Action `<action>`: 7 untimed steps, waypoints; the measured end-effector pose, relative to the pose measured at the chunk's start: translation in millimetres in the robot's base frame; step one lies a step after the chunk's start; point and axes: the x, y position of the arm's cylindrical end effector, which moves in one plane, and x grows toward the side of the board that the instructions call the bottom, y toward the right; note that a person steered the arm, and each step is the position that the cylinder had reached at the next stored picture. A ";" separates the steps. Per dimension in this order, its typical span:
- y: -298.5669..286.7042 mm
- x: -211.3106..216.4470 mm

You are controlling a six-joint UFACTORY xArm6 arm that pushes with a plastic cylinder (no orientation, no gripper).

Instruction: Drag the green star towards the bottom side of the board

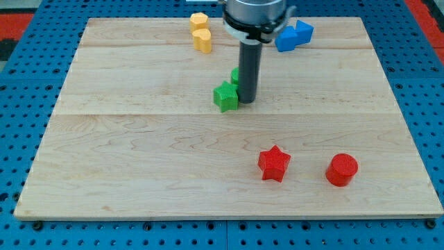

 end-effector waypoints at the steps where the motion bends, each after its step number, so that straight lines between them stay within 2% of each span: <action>1: -10.7 -40.8; 2: -54.9 -31.7; 3: -54.1 -9.4; 4: -56.8 -23.7; 5: -8.4 -36.4; 7: -12.9 -14.1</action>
